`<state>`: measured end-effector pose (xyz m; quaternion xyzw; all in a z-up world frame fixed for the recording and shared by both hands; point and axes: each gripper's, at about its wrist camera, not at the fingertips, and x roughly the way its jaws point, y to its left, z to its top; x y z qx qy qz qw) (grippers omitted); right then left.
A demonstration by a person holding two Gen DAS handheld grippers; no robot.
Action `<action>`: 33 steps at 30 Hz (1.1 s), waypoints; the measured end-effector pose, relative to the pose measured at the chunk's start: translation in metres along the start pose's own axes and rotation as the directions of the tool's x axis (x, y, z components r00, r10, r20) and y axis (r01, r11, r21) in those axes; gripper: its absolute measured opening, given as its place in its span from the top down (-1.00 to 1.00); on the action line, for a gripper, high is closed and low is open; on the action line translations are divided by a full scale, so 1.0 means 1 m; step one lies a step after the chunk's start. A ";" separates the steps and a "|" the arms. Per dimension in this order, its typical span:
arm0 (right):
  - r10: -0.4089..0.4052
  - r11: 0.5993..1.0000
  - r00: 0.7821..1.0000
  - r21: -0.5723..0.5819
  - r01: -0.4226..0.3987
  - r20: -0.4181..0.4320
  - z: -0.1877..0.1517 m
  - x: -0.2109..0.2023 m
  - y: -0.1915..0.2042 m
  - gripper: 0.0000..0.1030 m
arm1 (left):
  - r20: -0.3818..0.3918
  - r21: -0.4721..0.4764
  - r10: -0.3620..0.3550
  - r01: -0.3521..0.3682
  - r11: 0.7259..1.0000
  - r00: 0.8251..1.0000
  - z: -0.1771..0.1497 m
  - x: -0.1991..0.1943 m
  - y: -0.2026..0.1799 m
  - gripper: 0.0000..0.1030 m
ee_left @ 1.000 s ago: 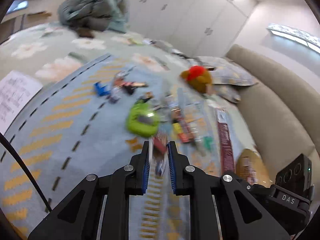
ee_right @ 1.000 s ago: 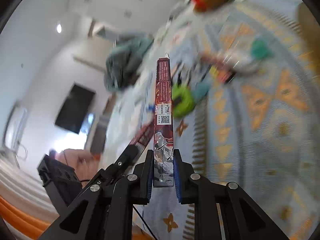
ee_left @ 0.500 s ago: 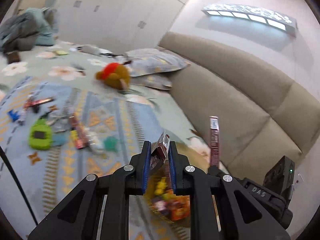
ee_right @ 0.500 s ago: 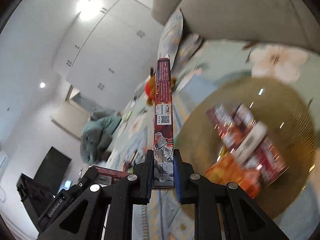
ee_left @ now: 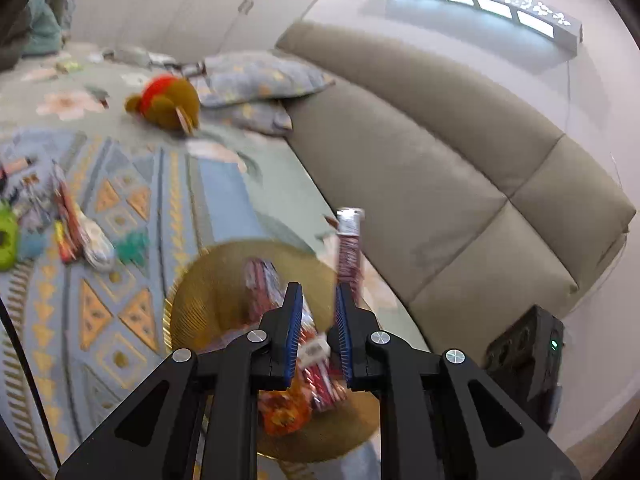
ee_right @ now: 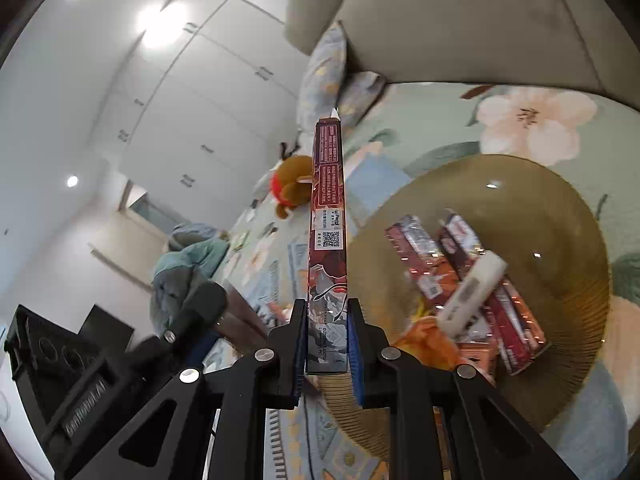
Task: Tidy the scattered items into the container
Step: 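Carry both boxes over the gold plate and open both tools, then grasp a red box with the left tool while the right tool grasps a long printed box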
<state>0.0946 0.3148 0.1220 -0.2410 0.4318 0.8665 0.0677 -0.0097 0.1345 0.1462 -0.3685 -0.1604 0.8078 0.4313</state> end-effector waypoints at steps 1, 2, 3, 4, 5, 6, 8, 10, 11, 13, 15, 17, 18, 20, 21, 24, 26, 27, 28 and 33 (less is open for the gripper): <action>-0.023 1.000 1.000 0.007 0.023 -0.003 0.001 0.001 -0.003 0.60 | -0.011 -0.004 -0.001 0.001 1.000 1.000 -0.001 0.002 0.000 0.73; -0.039 0.999 0.999 0.014 0.039 -0.004 0.002 0.001 -0.005 0.36 | -0.017 -0.004 0.002 -0.002 1.000 1.000 -0.003 0.003 -0.001 0.73; -0.055 0.998 0.998 0.030 0.055 -0.002 0.002 0.000 -0.009 0.07 | -0.020 -0.001 0.008 -0.008 1.000 1.000 -0.003 0.003 -0.001 0.73; -0.067 0.996 0.998 0.064 0.066 0.015 0.003 -0.003 -0.013 -0.02 | -0.021 0.003 0.012 -0.012 1.000 1.000 -0.004 0.002 -0.002 0.72; -0.072 0.994 0.997 0.086 0.070 0.028 0.003 -0.005 -0.016 -0.10 | -0.019 0.004 0.013 -0.013 1.000 1.000 -0.005 0.000 -0.002 0.72; -0.078 0.991 0.996 0.108 0.073 0.040 0.003 -0.007 -0.019 -0.19 | -0.016 0.003 0.013 -0.013 1.000 1.000 -0.004 -0.002 -0.001 0.72; -0.086 0.987 0.994 0.138 0.077 0.063 0.005 -0.012 -0.022 -0.26 | 0.000 -0.005 0.015 -0.015 1.000 1.000 -0.002 -0.009 0.002 0.71; -0.088 0.986 0.993 0.148 0.076 0.073 0.006 -0.015 -0.023 -0.28 | 0.016 -0.020 0.020 -0.020 1.000 1.000 0.002 -0.017 0.008 0.66; -0.089 0.985 0.993 0.152 0.076 0.076 0.006 -0.016 -0.023 -0.29 | 0.026 -0.032 0.028 -0.027 0.999 0.999 0.003 -0.022 0.012 0.63; -0.089 0.985 0.992 0.158 0.075 0.084 0.007 -0.017 -0.022 -0.32 | 0.045 -0.057 0.045 -0.042 0.997 0.998 0.006 -0.031 0.022 0.62; -0.089 0.985 0.993 0.152 0.076 0.083 0.008 -0.016 -0.020 -0.33 | 0.065 -0.081 0.074 -0.069 0.994 0.995 0.007 -0.042 0.033 0.54; -0.078 0.988 0.994 0.141 0.068 0.070 0.006 -0.013 -0.017 -0.33 | 0.080 -0.103 0.136 -0.128 0.987 0.987 0.007 -0.049 0.046 0.48; -0.075 0.988 0.995 0.140 0.065 0.064 0.006 -0.010 -0.018 -0.33 | 0.080 -0.116 0.175 -0.165 0.979 0.981 0.006 -0.052 0.054 0.47; -0.062 0.989 0.997 0.140 0.054 0.048 0.002 -0.007 -0.014 -0.33 | 0.063 -0.152 0.248 -0.236 0.960 0.967 0.003 -0.052 0.071 0.47; -0.057 0.989 0.997 0.140 0.051 0.042 0.001 -0.005 -0.014 -0.33 | 0.056 -0.164 0.270 -0.258 0.952 0.961 0.000 -0.052 0.078 0.47; -0.041 0.990 0.999 0.133 0.038 0.019 -0.003 0.001 -0.010 -0.33 | 0.036 -0.190 0.346 -0.333 0.923 0.938 -0.011 -0.049 0.102 0.47; -0.034 0.992 0.999 0.123 0.032 0.010 -0.006 0.003 -0.006 -0.33 | 0.014 -0.188 0.381 -0.372 0.909 0.924 -0.020 -0.042 0.113 0.47; -0.032 0.992 0.999 0.119 0.031 0.008 -0.007 0.004 -0.005 -0.33 | 0.003 -0.184 0.382 -0.375 0.908 0.924 -0.023 -0.039 0.116 0.47; -0.030 0.993 1.000 0.111 0.029 0.005 -0.008 0.006 -0.002 -0.33 | -0.016 -0.176 0.380 -0.377 0.909 0.925 -0.027 -0.034 0.118 0.47; 0.051 0.998 0.999 0.031 -0.050 -0.020 -0.013 0.020 0.026 -0.33 | -0.110 -0.110 0.359 -0.371 0.922 0.927 -0.046 0.000 0.119 0.47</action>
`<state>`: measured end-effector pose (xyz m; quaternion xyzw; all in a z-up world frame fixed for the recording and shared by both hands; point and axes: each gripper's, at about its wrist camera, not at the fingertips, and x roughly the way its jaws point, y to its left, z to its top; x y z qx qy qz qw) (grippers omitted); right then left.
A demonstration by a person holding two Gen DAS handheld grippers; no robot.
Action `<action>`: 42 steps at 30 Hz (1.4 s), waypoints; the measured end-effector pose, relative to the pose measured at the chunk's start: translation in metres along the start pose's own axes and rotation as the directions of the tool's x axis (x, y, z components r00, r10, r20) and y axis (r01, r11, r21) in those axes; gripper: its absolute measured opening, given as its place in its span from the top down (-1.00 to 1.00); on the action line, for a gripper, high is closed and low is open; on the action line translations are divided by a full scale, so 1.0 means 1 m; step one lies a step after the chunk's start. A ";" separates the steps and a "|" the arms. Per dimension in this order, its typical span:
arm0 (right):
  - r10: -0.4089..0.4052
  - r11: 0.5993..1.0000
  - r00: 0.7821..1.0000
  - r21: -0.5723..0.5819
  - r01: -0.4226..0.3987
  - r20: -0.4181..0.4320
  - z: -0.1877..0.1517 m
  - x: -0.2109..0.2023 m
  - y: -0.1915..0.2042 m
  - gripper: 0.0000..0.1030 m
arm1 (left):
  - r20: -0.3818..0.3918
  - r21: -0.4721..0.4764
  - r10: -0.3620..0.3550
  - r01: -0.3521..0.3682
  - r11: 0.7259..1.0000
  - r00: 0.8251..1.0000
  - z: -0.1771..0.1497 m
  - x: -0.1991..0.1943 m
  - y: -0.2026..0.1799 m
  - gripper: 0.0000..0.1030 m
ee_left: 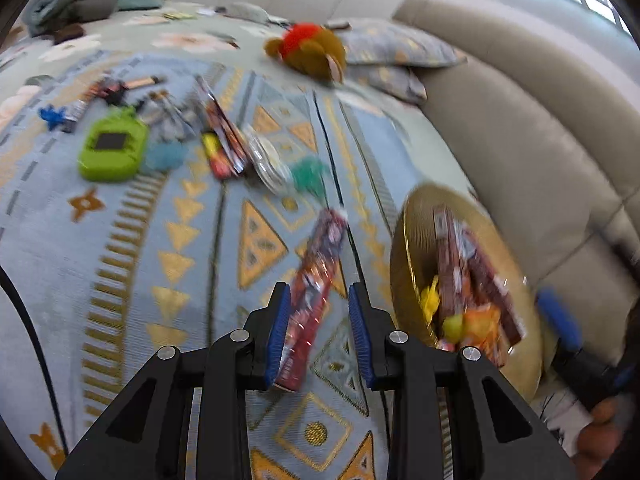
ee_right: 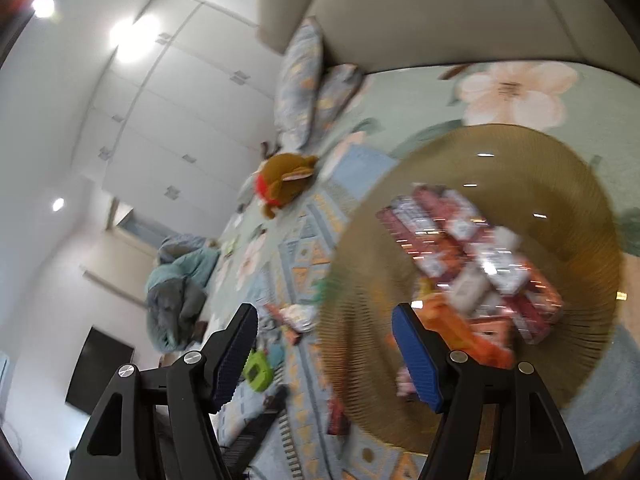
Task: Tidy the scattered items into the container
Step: 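Grasp a red box with the left tool while the right tool grasps a long printed box, then carry both boxes over the gold plate and open both tools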
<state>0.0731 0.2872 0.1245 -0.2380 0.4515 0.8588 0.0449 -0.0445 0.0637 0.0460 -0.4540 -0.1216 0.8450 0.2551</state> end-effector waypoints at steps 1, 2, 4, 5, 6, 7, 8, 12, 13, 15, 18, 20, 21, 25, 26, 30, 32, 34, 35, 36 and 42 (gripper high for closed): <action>0.035 0.999 0.999 -0.032 -0.036 -0.027 0.000 0.008 0.010 -0.33 | -0.004 0.005 0.001 -0.001 1.000 1.000 -0.003 0.006 -0.001 0.47; 0.090 0.993 0.993 -0.069 -0.095 -0.073 0.002 0.021 0.024 -0.33 | -0.012 0.009 0.008 -0.008 1.000 1.000 -0.008 0.015 -0.001 0.47; 0.169 0.974 0.978 -0.129 -0.185 -0.120 0.007 0.040 0.049 -0.33 | -0.004 0.015 0.054 -0.054 0.998 0.999 -0.016 0.026 0.000 0.45; 0.189 0.961 0.972 -0.177 -0.212 -0.137 0.009 0.049 0.064 -0.33 | -0.012 0.023 0.075 -0.074 0.997 0.997 -0.020 0.033 0.001 0.46; 0.194 0.947 0.970 -0.230 -0.225 -0.149 0.010 0.059 0.079 -0.33 | -0.015 0.040 0.082 -0.081 0.996 0.997 -0.024 0.038 0.001 0.46; 0.184 0.931 0.970 -0.288 -0.224 -0.160 0.011 0.072 0.094 -0.33 | 0.032 0.073 0.082 -0.084 0.994 0.996 -0.028 0.038 0.000 0.45; 0.162 0.921 0.973 -0.328 -0.210 -0.167 0.011 0.085 0.106 -0.33 | 0.049 0.096 0.095 -0.099 0.990 0.994 -0.032 0.039 -0.002 0.46; 0.061 0.925 0.934 -0.331 -0.186 -0.353 0.005 0.171 0.131 -0.33 | 0.053 -0.009 0.052 -0.051 0.999 0.997 -0.026 0.034 0.016 0.52; 0.071 0.939 0.908 -0.279 -0.200 -0.412 0.005 0.193 0.130 -0.33 | 0.056 -0.042 0.069 -0.066 0.997 0.996 -0.025 0.033 0.024 0.56; 0.053 0.955 0.866 -0.229 -0.190 -0.497 0.003 0.226 0.128 -0.33 | 0.076 -0.081 0.066 -0.060 0.995 0.995 -0.022 0.024 0.041 0.59; -0.077 0.936 0.857 -0.333 -0.114 -0.509 0.002 0.266 0.128 -0.33 | 0.099 -0.066 0.109 -0.103 0.993 0.989 -0.021 0.012 0.054 0.62; -0.159 0.907 0.871 -0.417 -0.057 -0.465 0.002 0.281 0.126 -0.33 | 0.121 -0.100 0.115 -0.103 0.990 0.986 -0.019 0.002 0.067 0.65; -0.188 0.893 0.873 -0.448 -0.039 -0.450 0.003 0.288 0.124 -0.33 | 0.132 -0.122 0.122 -0.106 0.987 0.984 -0.018 -0.003 0.073 0.65; -0.269 0.828 0.867 -0.560 -0.014 -0.420 -0.008 0.323 0.131 -0.33 | 0.184 -0.252 0.128 -0.079 0.964 0.975 -0.015 -0.027 0.109 0.70; -0.286 0.812 0.861 -0.583 -0.015 -0.421 -0.009 0.328 0.130 -0.33 | 0.186 -0.277 0.133 -0.077 0.958 0.973 -0.016 -0.030 0.119 0.70; -0.442 0.687 0.817 -0.725 0.043 -0.370 -0.039 0.358 0.122 -0.33 | 0.196 -0.314 0.108 -0.042 0.949 0.975 -0.018 -0.034 0.134 0.70; -0.479 0.660 0.822 -0.743 0.107 -0.307 -0.046 0.362 0.113 -0.11 | 0.190 -0.291 0.124 -0.064 0.954 0.974 -0.017 -0.034 0.129 0.70; -0.539 0.614 0.806 -0.769 0.177 -0.244 -0.050 0.361 0.109 0.47 | 0.183 -0.278 0.132 -0.078 0.958 0.974 -0.018 -0.032 0.126 0.70; -0.534 0.614 0.812 -0.768 0.180 -0.236 -0.049 0.358 0.108 0.60 | 0.182 -0.280 0.129 -0.075 0.957 0.975 -0.019 -0.033 0.127 0.70; -0.519 0.629 0.819 -0.758 0.171 -0.245 -0.045 0.354 0.107 0.67 | 0.183 -0.290 0.120 -0.063 0.955 0.976 -0.019 -0.034 0.128 0.70; -0.362 0.770 0.865 -0.634 0.069 -0.347 -0.025 0.315 0.103 0.67 | 0.221 -0.340 0.084 -0.004 0.940 0.972 -0.013 -0.045 0.135 0.71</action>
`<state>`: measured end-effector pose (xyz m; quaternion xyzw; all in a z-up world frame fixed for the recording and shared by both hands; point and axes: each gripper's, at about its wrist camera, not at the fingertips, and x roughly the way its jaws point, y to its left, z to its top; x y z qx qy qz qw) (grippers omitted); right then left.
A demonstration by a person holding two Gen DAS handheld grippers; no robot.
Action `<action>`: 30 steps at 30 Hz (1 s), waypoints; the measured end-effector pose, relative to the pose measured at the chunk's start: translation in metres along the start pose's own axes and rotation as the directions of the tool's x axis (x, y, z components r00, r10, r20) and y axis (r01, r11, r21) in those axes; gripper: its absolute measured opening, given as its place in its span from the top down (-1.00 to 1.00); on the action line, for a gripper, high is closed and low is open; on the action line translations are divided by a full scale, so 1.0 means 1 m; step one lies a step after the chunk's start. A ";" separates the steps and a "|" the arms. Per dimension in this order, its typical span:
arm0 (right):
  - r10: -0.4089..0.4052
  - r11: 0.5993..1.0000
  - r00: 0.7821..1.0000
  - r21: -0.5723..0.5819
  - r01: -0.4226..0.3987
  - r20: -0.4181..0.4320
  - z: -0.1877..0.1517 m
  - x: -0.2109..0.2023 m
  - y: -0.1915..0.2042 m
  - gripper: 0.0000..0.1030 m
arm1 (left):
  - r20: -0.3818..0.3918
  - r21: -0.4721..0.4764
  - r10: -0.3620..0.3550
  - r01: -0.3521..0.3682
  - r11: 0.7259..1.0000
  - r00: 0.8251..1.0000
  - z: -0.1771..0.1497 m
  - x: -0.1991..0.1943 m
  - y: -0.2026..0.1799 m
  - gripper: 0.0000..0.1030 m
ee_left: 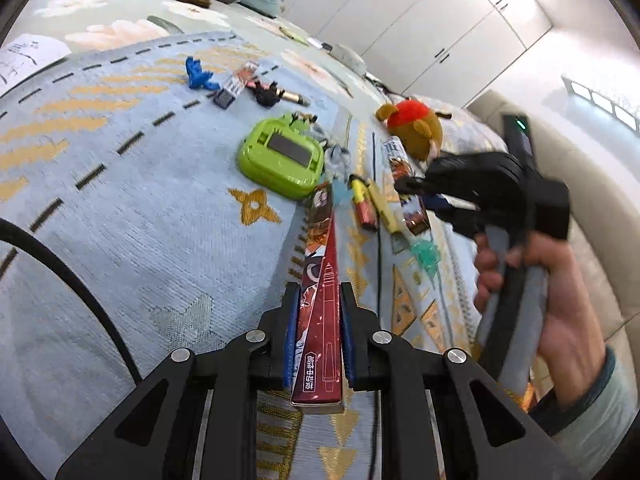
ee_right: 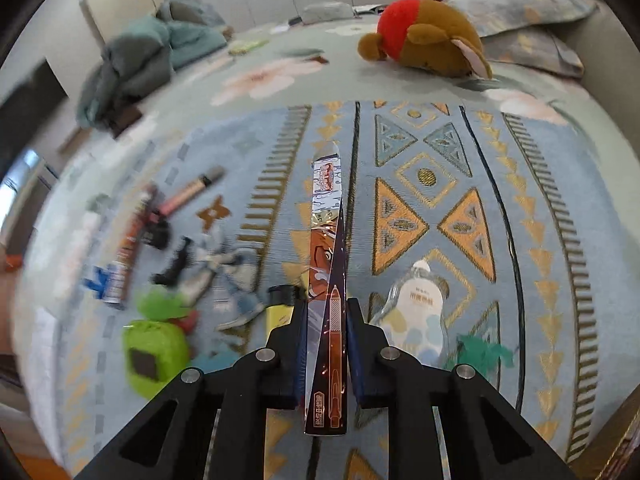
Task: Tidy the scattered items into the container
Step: 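Carry both boxes over the gold plate and open both tools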
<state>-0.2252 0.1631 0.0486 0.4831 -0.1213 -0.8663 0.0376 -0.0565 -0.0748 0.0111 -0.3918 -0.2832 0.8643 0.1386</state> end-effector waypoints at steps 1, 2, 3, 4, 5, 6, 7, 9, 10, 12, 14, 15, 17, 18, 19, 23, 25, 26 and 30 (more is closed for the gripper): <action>0.027 1.000 1.000 0.009 -0.027 0.006 -0.003 -0.007 0.001 0.67 | 0.011 0.012 -0.002 0.002 1.000 1.000 0.002 -0.004 -0.003 0.71; 0.050 0.999 0.999 0.014 -0.050 0.009 -0.005 -0.013 0.003 0.67 | 0.021 0.030 -0.003 0.002 1.000 1.000 0.003 -0.008 -0.007 0.71; 0.062 0.998 0.998 0.009 -0.062 0.007 -0.008 -0.020 0.005 0.67 | 0.038 0.056 -0.008 0.006 0.998 0.999 0.004 -0.014 -0.015 0.71; 0.084 0.996 0.996 -0.004 -0.084 0.009 -0.012 -0.031 0.007 0.67 | 0.046 0.072 -0.017 0.014 0.997 0.999 0.005 -0.018 -0.020 0.71; 0.117 0.993 0.993 -0.008 -0.117 0.027 -0.019 -0.046 0.007 0.67 | 0.056 0.092 -0.037 0.032 0.995 0.998 0.006 -0.023 -0.029 0.71; 0.138 0.990 0.990 -0.011 -0.137 0.039 -0.022 -0.057 0.007 0.67 | 0.063 0.111 -0.061 0.053 0.992 0.996 0.007 -0.026 -0.037 0.71; 0.175 0.985 0.983 -0.010 -0.175 0.057 -0.031 -0.075 0.005 0.67 | 0.066 0.129 -0.076 0.067 0.989 0.995 0.008 -0.028 -0.043 0.71; 0.238 0.970 0.966 0.020 -0.241 0.098 -0.048 -0.102 -0.005 0.67 | 0.067 0.176 -0.100 0.087 0.981 0.993 0.006 -0.033 -0.060 0.71; 0.264 0.962 0.957 0.038 -0.270 0.118 -0.057 -0.115 -0.011 0.67 | 0.065 0.190 -0.109 0.095 0.977 0.992 0.007 -0.033 -0.066 0.71; 0.308 0.941 0.935 0.091 -0.327 0.176 -0.079 -0.142 -0.029 0.67 | 0.061 0.216 -0.137 0.121 0.969 0.989 0.005 -0.037 -0.079 0.71; 0.322 0.917 0.912 0.157 -0.367 0.253 -0.102 -0.169 -0.053 0.67 | 0.060 0.235 -0.170 0.152 0.960 0.984 0.003 -0.043 -0.093 0.71; 0.303 0.910 0.905 0.191 -0.367 0.299 -0.116 -0.184 -0.067 0.67 | 0.062 0.243 -0.204 0.184 0.952 0.977 0.003 -0.047 -0.103 0.71; 0.231 0.920 0.904 0.222 -0.323 0.360 -0.137 -0.208 -0.086 0.67 | 0.062 0.251 -0.257 0.234 0.939 0.964 0.001 -0.053 -0.116 0.71; 0.187 0.927 0.907 0.237 -0.290 0.378 -0.145 -0.217 -0.094 0.67 | 0.057 0.258 -0.289 0.265 0.929 0.956 -0.002 -0.056 -0.127 0.71; 0.109 0.933 0.907 0.274 -0.235 0.407 -0.158 -0.229 -0.107 0.67 | 0.050 0.264 -0.309 0.286 0.921 0.950 -0.006 -0.057 -0.135 0.71; -0.014 0.912 0.901 0.375 -0.166 0.433 -0.185 -0.249 -0.137 0.67 | -0.017 0.324 -0.352 0.339 0.883 0.936 -0.031 -0.047 -0.175 0.71; -0.046 0.911 0.905 0.390 -0.136 0.423 -0.190 -0.249 -0.143 0.67 | -0.044 0.368 -0.314 0.307 0.878 0.948 -0.046 -0.035 -0.192 0.71; -0.053 0.913 0.908 0.389 -0.125 0.416 -0.191 -0.247 -0.145 0.67 | -0.054 0.371 -0.281 0.281 0.885 0.958 -0.054 -0.027 -0.199 0.71; -0.154 0.960 0.949 0.269 0.078 0.274 -0.180 -0.224 -0.127 0.63 | -0.147 0.363 -0.131 0.177 0.915 0.980 -0.078 -0.001 -0.206 0.63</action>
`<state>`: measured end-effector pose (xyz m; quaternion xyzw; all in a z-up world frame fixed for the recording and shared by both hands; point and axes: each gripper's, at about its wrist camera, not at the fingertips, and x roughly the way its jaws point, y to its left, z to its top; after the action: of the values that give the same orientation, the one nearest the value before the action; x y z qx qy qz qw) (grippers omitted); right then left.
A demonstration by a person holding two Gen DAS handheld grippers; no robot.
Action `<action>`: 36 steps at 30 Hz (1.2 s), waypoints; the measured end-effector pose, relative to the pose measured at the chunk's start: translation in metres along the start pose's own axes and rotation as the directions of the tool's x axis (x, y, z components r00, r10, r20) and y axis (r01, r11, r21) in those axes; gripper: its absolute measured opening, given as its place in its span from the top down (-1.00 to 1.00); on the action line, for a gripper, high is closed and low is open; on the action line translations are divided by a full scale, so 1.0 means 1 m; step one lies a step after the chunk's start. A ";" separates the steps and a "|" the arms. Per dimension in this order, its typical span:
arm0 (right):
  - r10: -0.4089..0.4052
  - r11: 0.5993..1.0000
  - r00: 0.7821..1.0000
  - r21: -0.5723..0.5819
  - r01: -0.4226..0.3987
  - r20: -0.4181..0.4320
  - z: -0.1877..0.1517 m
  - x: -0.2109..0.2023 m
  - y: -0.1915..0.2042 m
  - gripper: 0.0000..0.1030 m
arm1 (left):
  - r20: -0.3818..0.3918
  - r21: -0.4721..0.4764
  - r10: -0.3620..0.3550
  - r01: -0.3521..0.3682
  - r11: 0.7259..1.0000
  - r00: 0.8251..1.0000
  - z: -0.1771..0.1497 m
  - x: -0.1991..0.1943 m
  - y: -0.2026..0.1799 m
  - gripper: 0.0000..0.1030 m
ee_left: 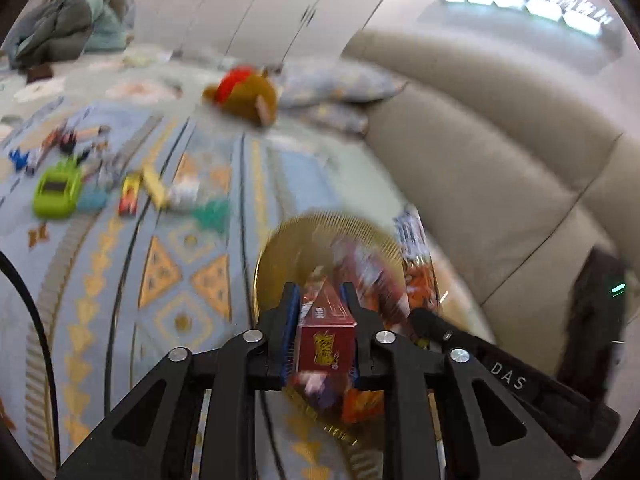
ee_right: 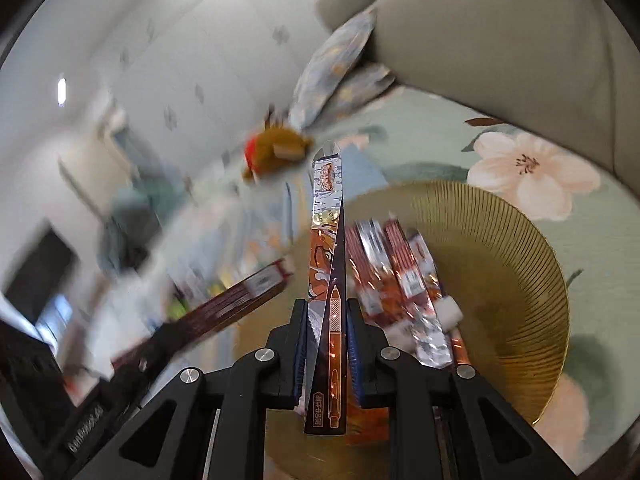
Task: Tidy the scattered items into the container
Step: 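Carry both boxes over the gold plate and open both tools, then bring both tools back over the remaining items on the rug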
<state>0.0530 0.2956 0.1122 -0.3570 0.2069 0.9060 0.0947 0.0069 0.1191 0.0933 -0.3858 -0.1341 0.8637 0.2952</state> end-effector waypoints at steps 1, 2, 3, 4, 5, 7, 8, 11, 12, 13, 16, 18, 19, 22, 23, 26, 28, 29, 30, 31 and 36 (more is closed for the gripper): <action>-0.032 0.999 0.999 -0.024 0.032 0.002 -0.004 -0.001 0.000 0.56 | -0.016 0.000 0.003 -0.003 1.000 1.000 -0.001 0.002 0.002 0.62; -0.050 0.998 0.999 -0.030 0.050 0.012 -0.006 -0.004 0.001 0.33 | -0.022 -0.005 0.005 -0.006 1.000 1.000 -0.002 0.001 0.005 0.55; -0.050 0.999 0.998 -0.014 0.050 0.028 -0.007 -0.007 0.002 0.11 | -0.013 -0.017 0.010 -0.010 1.000 1.000 -0.002 -0.003 0.009 0.49; -0.036 0.999 0.998 0.022 0.035 0.051 -0.008 -0.011 0.000 0.01 | -0.001 -0.029 0.012 -0.012 0.999 1.000 -0.002 -0.008 0.014 0.48; -0.026 0.998 0.997 0.057 0.022 0.066 -0.008 -0.014 -0.004 -0.18 | 0.014 -0.046 0.014 -0.014 0.999 1.000 0.000 -0.013 0.019 0.47; 0.001 0.991 0.997 0.134 -0.012 0.081 -0.007 -0.019 -0.008 -0.25 | 0.037 -0.089 0.025 -0.022 0.996 0.999 0.007 -0.021 0.031 0.47; 0.015 0.988 0.997 0.151 -0.027 0.078 -0.005 -0.019 -0.015 -0.25 | 0.044 -0.108 0.033 -0.028 0.994 0.998 0.009 -0.023 0.037 0.47; 0.045 0.980 0.997 0.193 -0.055 0.056 0.000 -0.020 -0.019 -0.25 | 0.048 -0.162 0.065 -0.057 0.985 0.997 0.015 -0.030 0.058 0.47; 0.045 0.979 0.997 0.195 -0.055 0.055 0.001 -0.022 -0.019 -0.25 | 0.047 -0.172 0.078 -0.068 0.983 0.996 0.017 -0.031 0.066 0.47; 0.047 0.979 0.997 0.196 -0.057 0.057 0.001 -0.024 -0.016 -0.25 | 0.046 -0.176 0.090 -0.081 0.981 0.995 0.019 -0.032 0.071 0.47; 0.088 0.977 0.993 0.189 -0.101 0.075 0.004 -0.031 -0.005 -0.25 | 0.065 -0.210 0.150 -0.133 0.968 0.987 0.024 -0.041 0.097 0.47; 0.163 0.969 0.983 0.173 -0.177 0.089 0.006 -0.034 0.012 -0.26 | 0.081 -0.259 0.180 -0.153 0.954 0.980 0.026 -0.049 0.119 0.47; 0.211 0.962 0.973 0.157 -0.223 0.090 0.006 -0.034 0.024 -0.26 | 0.087 -0.287 0.199 -0.166 0.943 0.976 0.026 -0.055 0.132 0.47; 0.344 0.932 0.937 0.100 -0.349 0.064 0.007 -0.023 0.060 -0.29 | 0.102 -0.355 0.259 -0.208 0.911 0.960 0.025 -0.068 0.165 0.47; 0.375 0.922 0.926 0.085 -0.378 0.046 0.006 -0.018 0.074 -0.29 | 0.105 -0.371 0.278 -0.222 0.902 0.955 0.024 -0.071 0.174 0.47; 0.451 0.892 0.893 0.044 -0.451 0.014 0.003 0.014 0.118 -0.31 | 0.097 -0.396 0.357 -0.293 0.871 0.929 0.020 -0.079 0.199 0.47; 0.438 0.899 0.899 0.030 -0.437 -0.028 0.002 0.042 0.141 -0.32 | 0.090 -0.415 0.390 -0.322 0.851 0.916 0.017 -0.080 0.215 0.47; 0.415 0.910 0.908 0.027 -0.414 -0.063 0.003 0.064 0.153 -0.31 | 0.093 -0.428 0.393 -0.319 0.846 0.915 0.019 -0.078 0.222 0.46; 0.397 0.918 0.914 0.031 -0.396 -0.081 0.001 0.078 0.158 -0.31 | 0.093 -0.435 0.389 -0.314 0.844 0.916 0.022 -0.074 0.227 0.44; 0.364 0.931 0.926 0.046 -0.361 -0.101 0.002 0.101 0.165 -0.31 | 0.086 -0.435 0.377 -0.306 0.847 0.922 0.028 -0.066 0.231 0.39; 0.274 0.961 0.943 0.084 -0.262 -0.187 0.008 0.183 0.174 -0.31 | -0.024 -0.334 0.372 -0.359 0.872 0.928 0.058 -0.014 0.247 0.05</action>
<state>-0.1401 0.1477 0.0456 -0.4107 0.2883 0.8641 -0.0401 -0.1296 -0.0847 0.0268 -0.4306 -0.2083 0.8765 0.0545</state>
